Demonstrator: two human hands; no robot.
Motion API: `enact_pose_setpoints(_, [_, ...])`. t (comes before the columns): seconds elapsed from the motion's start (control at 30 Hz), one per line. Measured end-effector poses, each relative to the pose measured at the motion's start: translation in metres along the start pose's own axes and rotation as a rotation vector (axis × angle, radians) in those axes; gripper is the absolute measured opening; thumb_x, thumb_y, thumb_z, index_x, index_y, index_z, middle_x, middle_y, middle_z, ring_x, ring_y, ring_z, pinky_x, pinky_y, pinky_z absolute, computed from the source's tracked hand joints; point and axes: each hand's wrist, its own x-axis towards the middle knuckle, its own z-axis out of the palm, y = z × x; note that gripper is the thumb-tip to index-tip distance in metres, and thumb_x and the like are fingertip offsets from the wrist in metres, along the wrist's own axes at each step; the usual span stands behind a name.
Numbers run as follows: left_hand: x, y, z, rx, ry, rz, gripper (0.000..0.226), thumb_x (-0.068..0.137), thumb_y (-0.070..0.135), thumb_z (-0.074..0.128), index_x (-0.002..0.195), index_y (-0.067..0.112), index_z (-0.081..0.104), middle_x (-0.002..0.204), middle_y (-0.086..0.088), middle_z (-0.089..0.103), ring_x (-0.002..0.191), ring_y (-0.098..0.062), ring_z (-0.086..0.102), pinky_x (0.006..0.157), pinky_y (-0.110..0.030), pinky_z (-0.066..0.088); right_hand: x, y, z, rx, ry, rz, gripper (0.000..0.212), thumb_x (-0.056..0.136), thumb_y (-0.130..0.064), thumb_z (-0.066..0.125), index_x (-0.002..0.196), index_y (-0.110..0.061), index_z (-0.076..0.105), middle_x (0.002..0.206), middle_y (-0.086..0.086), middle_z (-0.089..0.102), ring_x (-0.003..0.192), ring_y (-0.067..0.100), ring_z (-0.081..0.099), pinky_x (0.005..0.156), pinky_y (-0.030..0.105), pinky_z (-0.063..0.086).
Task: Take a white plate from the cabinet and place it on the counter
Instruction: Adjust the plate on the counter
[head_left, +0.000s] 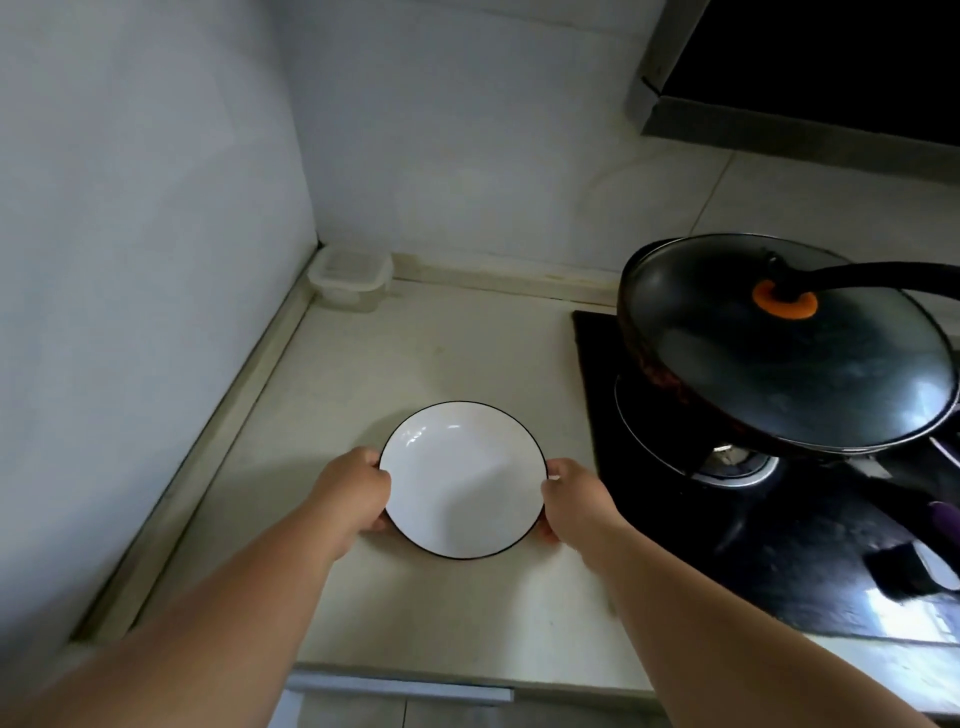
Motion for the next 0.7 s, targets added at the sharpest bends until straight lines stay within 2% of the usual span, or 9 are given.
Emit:
enact_pose_setpoints(0.13, [0.016,0.013,-0.004,0.003,0.003,0.009,0.03,0.077,0.0,0.034,0.073,0.02,0.057,0.088,-0.011,0.064,0.079,-0.033,0.064,0.06,-0.039,0.058,0.015,-0.011,0.002,-0.034,-0.005,-0.054,0.038,0.07,-0.01,0.03,0.083,-0.019,0.064,0.061,0.002,0.063,0.049,0.017,0.058,0.039,0.017,0.04])
enact_pose_setpoints(0.2, [0.026,0.02,-0.007,0.025,0.024,0.025,0.03,0.076,0.0,0.035,0.075,0.017,0.059,0.089,-0.014,0.064,0.081,-0.036,0.065,0.065,-0.046,0.06,0.023,-0.021,0.003,-0.031,-0.002,-0.067,0.034,0.068,-0.01,0.029,0.075,-0.018,0.061,0.057,0.002,0.062,0.044,0.016,0.055,0.036,0.016,0.038])
enact_pose_setpoints(0.27, [0.036,0.026,-0.01,0.056,0.05,0.062,0.031,0.075,0.0,0.035,0.083,0.013,0.063,0.092,-0.017,0.066,0.084,-0.038,0.065,0.072,-0.051,0.058,0.033,-0.029,0.006,-0.012,-0.003,-0.074,0.034,0.068,-0.01,0.028,0.079,-0.017,0.059,0.064,0.005,0.063,0.051,0.019,0.058,0.042,0.02,0.041])
enact_pose_setpoints(0.37, [0.051,0.032,-0.012,0.077,0.057,0.089,0.036,0.075,0.0,0.035,0.088,0.014,0.065,0.094,-0.018,0.068,0.089,-0.04,0.065,0.076,-0.053,0.057,0.044,-0.038,0.012,-0.023,-0.002,-0.074,0.037,0.069,-0.012,0.027,0.087,-0.016,0.06,0.079,0.01,0.067,0.068,0.027,0.062,0.053,0.027,0.047])
enact_pose_setpoints(0.5, [0.063,0.036,-0.014,0.055,0.055,0.086,0.035,0.076,0.0,0.034,0.085,0.016,0.064,0.091,-0.015,0.067,0.088,-0.038,0.065,0.074,-0.049,0.059,0.054,-0.044,0.017,-0.016,0.001,-0.067,0.036,0.075,-0.012,0.029,0.093,-0.016,0.059,0.085,0.01,0.066,0.075,0.029,0.061,0.061,0.029,0.048])
enact_pose_setpoints(0.63, [0.07,0.036,-0.015,0.051,0.052,0.077,0.04,0.076,-0.001,0.033,0.094,0.014,0.066,0.092,-0.014,0.067,0.085,-0.037,0.064,0.065,-0.038,0.057,0.058,-0.046,0.021,-0.027,0.009,-0.083,0.036,0.08,-0.011,0.029,0.1,-0.015,0.059,0.093,0.012,0.067,0.087,0.033,0.063,0.07,0.035,0.051])
enact_pose_setpoints(0.7, [0.072,0.035,-0.015,0.045,0.05,0.071,0.042,0.076,-0.002,0.033,0.095,0.015,0.067,0.094,-0.015,0.067,0.088,-0.037,0.064,0.069,-0.04,0.058,0.06,-0.046,0.022,-0.024,0.015,-0.086,0.036,0.081,-0.01,0.03,0.101,-0.015,0.059,0.093,0.01,0.066,0.087,0.032,0.062,0.074,0.036,0.051])
